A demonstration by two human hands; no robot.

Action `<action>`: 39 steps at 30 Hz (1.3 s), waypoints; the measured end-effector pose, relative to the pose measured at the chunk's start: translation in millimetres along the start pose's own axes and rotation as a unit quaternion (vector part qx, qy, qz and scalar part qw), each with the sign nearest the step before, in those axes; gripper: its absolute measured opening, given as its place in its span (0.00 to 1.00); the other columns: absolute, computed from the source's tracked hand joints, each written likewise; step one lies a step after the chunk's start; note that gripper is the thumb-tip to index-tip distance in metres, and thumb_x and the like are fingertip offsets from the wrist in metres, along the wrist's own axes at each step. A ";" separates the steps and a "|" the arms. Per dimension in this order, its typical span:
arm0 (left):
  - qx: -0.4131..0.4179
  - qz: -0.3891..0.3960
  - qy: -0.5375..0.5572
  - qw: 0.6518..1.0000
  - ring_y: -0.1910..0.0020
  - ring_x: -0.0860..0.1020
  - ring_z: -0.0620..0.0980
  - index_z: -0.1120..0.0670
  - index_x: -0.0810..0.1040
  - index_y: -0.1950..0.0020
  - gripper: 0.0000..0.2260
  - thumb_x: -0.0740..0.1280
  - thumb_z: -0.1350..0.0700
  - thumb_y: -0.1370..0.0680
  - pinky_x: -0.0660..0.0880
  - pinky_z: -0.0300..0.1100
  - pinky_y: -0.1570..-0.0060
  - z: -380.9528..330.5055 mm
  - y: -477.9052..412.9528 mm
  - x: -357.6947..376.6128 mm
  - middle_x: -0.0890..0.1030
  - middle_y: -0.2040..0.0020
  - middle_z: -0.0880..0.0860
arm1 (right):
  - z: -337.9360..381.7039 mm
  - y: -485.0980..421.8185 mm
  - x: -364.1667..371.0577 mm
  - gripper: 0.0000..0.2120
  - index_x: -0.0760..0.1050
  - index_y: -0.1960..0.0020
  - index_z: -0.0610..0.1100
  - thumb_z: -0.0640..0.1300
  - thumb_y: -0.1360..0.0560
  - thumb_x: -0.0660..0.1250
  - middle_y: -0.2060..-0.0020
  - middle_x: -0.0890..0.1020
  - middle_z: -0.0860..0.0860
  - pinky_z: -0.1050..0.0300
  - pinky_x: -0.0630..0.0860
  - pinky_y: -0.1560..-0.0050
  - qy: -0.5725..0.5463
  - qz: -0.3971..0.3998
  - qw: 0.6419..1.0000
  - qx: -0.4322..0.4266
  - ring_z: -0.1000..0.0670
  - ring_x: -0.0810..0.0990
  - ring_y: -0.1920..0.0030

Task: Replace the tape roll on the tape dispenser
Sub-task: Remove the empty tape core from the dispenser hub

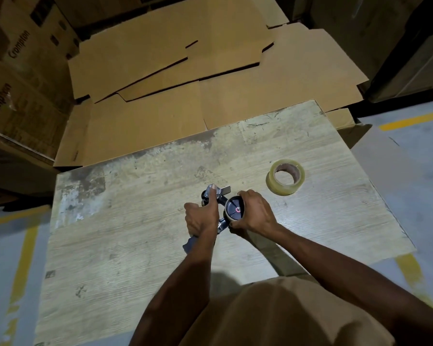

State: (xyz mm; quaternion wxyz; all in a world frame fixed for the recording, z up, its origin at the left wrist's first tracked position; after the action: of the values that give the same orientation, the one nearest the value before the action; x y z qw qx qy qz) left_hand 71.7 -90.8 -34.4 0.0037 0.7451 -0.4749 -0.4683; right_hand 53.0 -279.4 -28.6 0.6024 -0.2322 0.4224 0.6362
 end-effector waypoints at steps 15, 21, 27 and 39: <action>0.007 -0.060 0.016 0.998 0.48 0.81 0.59 0.51 0.69 0.45 0.40 0.65 0.18 0.37 0.78 0.52 0.48 -5.1 0.0 0.3 0.81 0.50 0.55 | 7.9 -8.1 -9.3 0.40 0.78 0.44 0.46 0.65 0.50 0.76 0.54 0.85 0.51 0.55 0.78 0.60 0.051 0.023 0.996 -0.066 0.47 0.82 0.58; 0.009 -0.059 0.015 0.998 0.50 0.81 0.59 0.51 0.69 0.46 0.39 0.67 0.19 0.36 0.75 0.49 0.53 -5.1 -1.9 -0.2 0.79 0.53 0.53 | 8.3 -8.5 -7.7 0.39 0.77 0.45 0.46 0.65 0.51 0.76 0.55 0.84 0.51 0.56 0.76 0.62 0.061 0.020 0.995 -0.078 0.47 0.80 0.58; 0.034 -0.048 -0.009 0.998 0.50 0.81 0.61 0.52 0.69 0.46 0.37 0.67 0.20 0.34 0.77 0.50 0.53 -7.3 -1.9 0.3 0.77 0.54 0.53 | 6.0 -6.4 -15.5 0.34 0.76 0.47 0.47 0.61 0.47 0.80 0.55 0.84 0.51 0.56 0.75 0.62 0.015 0.050 0.993 -0.109 0.49 0.80 0.58; 0.046 -0.016 -0.024 0.999 0.49 0.81 0.60 0.54 0.72 0.45 0.36 0.66 0.21 0.31 0.78 0.51 0.51 -10.6 2.0 -1.5 0.80 0.50 0.55 | -7.9 6.5 -20.8 0.43 0.66 0.22 0.46 0.66 0.30 0.72 0.30 0.74 0.45 0.46 0.71 0.31 -0.049 0.014 0.993 -0.107 0.43 0.72 0.30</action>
State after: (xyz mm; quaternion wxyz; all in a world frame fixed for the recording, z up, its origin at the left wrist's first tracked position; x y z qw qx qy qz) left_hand 77.6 -95.4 -26.5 -0.0493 0.7402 -0.4839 -0.4642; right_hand 48.6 -297.2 -14.4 0.5853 -0.2577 0.3249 0.6968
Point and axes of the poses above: each hand's wrist, its own y-axis away from the middle knuckle, its own x-axis out of the palm, z = x × y, the point moved 7 cm from there along -y, towards the middle knuckle
